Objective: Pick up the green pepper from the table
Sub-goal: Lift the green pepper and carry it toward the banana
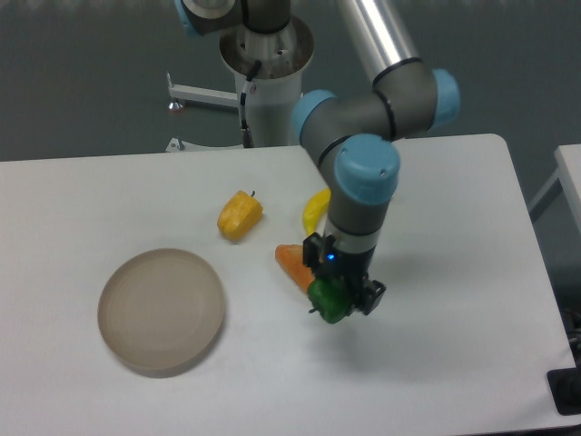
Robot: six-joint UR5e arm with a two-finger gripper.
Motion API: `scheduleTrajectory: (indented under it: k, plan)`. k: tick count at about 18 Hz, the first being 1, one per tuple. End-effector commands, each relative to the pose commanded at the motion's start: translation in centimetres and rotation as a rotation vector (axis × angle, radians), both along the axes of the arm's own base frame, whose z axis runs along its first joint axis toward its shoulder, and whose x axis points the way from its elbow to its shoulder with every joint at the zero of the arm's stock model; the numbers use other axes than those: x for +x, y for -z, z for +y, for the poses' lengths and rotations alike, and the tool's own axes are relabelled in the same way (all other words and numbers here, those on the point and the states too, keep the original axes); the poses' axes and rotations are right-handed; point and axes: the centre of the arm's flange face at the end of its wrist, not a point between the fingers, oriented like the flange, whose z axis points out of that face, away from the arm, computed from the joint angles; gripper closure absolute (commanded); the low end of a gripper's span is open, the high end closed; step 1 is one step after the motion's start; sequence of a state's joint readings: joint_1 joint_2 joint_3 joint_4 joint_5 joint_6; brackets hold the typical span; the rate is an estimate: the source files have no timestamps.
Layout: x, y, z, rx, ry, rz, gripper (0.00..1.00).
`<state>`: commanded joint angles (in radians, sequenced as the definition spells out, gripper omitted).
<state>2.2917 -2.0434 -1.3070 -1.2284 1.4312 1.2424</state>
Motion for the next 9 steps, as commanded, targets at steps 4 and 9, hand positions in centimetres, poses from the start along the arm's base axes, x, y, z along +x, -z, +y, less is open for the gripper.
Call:
scheduleTrajectory:
  k: [4, 9]
  plan:
    - [-3.4, -1.3, -4.1, -0.049, 0.005, -0.036, 0.74]
    - [-6.3, -1.6, -7.2, -0.095, -0.032, -0.069, 0.78]
